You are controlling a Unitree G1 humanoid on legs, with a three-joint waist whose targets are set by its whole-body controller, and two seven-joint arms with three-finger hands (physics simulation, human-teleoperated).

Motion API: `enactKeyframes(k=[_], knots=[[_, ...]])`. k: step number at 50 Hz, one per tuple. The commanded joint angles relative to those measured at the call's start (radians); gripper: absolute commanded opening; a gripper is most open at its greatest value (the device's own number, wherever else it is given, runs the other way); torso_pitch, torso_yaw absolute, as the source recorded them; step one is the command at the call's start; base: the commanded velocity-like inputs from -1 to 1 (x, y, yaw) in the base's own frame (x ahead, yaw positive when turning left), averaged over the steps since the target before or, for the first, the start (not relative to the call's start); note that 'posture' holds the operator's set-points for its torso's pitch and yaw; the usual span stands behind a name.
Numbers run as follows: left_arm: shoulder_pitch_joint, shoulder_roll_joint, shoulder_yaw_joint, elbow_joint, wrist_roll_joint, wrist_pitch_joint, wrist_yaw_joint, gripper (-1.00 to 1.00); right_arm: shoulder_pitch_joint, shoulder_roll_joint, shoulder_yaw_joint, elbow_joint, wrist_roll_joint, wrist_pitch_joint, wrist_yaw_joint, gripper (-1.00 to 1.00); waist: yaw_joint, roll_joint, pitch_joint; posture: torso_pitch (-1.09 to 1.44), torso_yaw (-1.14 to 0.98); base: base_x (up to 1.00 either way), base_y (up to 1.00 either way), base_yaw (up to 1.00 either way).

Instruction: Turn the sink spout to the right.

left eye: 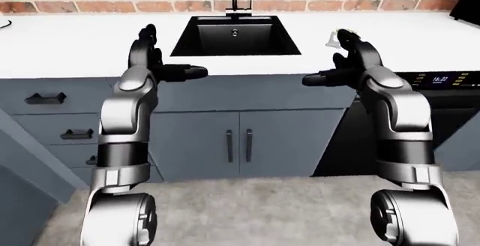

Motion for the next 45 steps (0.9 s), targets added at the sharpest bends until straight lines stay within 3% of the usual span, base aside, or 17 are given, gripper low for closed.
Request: enactKeyframes(k=[1,3,4,7,11,15,16,17,18,25,29,32,33,34,38,42,45], knots=[[-0.038,0.001,-0.007,-0.026,-0.003,-0.022,0.000,1.00,-0.029,-0.019,-0.019,-0.039,0.003,-0.020,0.007,1.00,-0.017,0.003,-0.026,0.00,0.00,0.00,0.00,0.00],[-0.037,0.003,-0.005,-0.031,-0.006,-0.019,0.001,1.00,-0.033,-0.018,-0.018,-0.033,0.001,-0.014,0.009,1.00,-0.018,0.003,-0.022,0.00,0.00,0.00,0.00,0.00],[-0.038,0.004,-0.003,-0.030,-0.007,-0.019,0.002,1.00,-0.035,-0.018,-0.016,-0.028,0.000,-0.015,0.010,1.00,-0.016,0.007,-0.037,0.00,0.00,0.09,0.00,0.00],[-0.039,0.005,-0.004,-0.032,-0.009,-0.016,0.004,1.00,-0.033,-0.018,-0.019,-0.028,-0.002,-0.017,0.013,1.00,-0.002,0.014,-0.003,0.00,0.00,0.19,0.00,0.00],[-0.042,0.006,-0.005,-0.039,-0.011,-0.009,0.006,1.00,-0.035,-0.019,-0.021,-0.030,0.000,-0.016,0.013,1.00,-0.002,0.011,0.003,0.00,0.00,0.20,0.00,0.00],[-0.045,0.011,-0.001,-0.013,-0.013,-0.027,0.004,1.00,-0.041,-0.017,-0.019,-0.016,0.002,-0.025,0.010,1.00,-0.013,-0.062,0.006,0.00,0.00,0.20,0.00,0.00],[-0.045,0.013,0.001,-0.016,-0.015,-0.024,0.004,1.00,-0.041,-0.017,-0.020,-0.017,0.003,-0.024,0.011,1.00,-0.016,-0.034,-0.001,0.00,0.00,0.19,0.00,0.00],[-0.043,0.014,0.003,-0.021,-0.017,-0.020,0.006,1.00,-0.037,-0.015,-0.020,-0.020,0.003,-0.024,0.009,1.00,-0.009,-0.051,-0.006,0.00,0.00,0.20,0.00,0.00],[-0.040,0.015,0.003,-0.025,-0.018,-0.017,0.008,1.00,-0.032,-0.015,-0.021,-0.026,0.004,-0.023,0.010,1.00,-0.015,-0.051,-0.009,0.00,0.00,0.19,0.00,0.00],[-0.042,0.025,0.009,0.001,-0.025,-0.032,0.011,1.00,-0.039,-0.014,-0.019,-0.003,0.008,-0.034,0.012,1.00,-0.016,-0.008,-0.008,0.00,0.00,0.19,0.00,0.00],[-0.052,0.036,0.014,0.006,-0.034,-0.026,0.012,1.00,-0.042,-0.016,-0.019,-0.019,0.010,-0.019,0.012,1.00,-0.029,0.045,-0.006,0.00,0.00,0.34,0.00,0.00],[-0.058,0.044,0.019,0.005,-0.043,-0.019,0.014,1.00,-0.042,-0.017,-0.021,-0.021,0.012,-0.016,0.012,1.00,-0.036,0.109,-0.019,0.00,0.00,0.35,0.00,0.00],[-0.061,0.046,0.020,0.008,-0.046,-0.020,0.015,1.00,-0.045,-0.018,-0.022,-0.019,0.013,-0.015,0.011,1.00,-0.026,0.075,-0.012,0.00,0.00,0.34,0.00,0.00],[-0.058,0.046,0.020,0.002,-0.048,-0.017,0.017,1.00,-0.046,-0.018,-0.021,-0.023,0.013,-0.011,0.010,1.00,-0.037,0.092,-0.011,0.00,0.00,0.34,0.00,0.00],[-0.046,0.048,0.022,-0.020,-0.056,-0.007,0.022,1.00,-0.049,-0.021,-0.023,-0.039,0.018,0.005,0.011,1.00,-0.021,0.068,-0.021,0.00,0.00,0.35,0.00,0.00],[-0.039,0.049,0.021,-0.030,-0.060,-0.003,0.027,1.00,-0.038,-0.018,-0.023,-0.057,0.021,0.013,0.008,1.00,-0.009,0.028,-0.013,0.00,0.00,0.35,0.00,0.00],[-0.046,0.056,0.026,-0.015,-0.064,-0.007,0.028,1.00,-0.039,-0.018,-0.023,-0.054,0.021,0.014,0.006,1.00,0.002,-0.023,-0.019,0.00,0.00,0.35,0.00,0.00]])
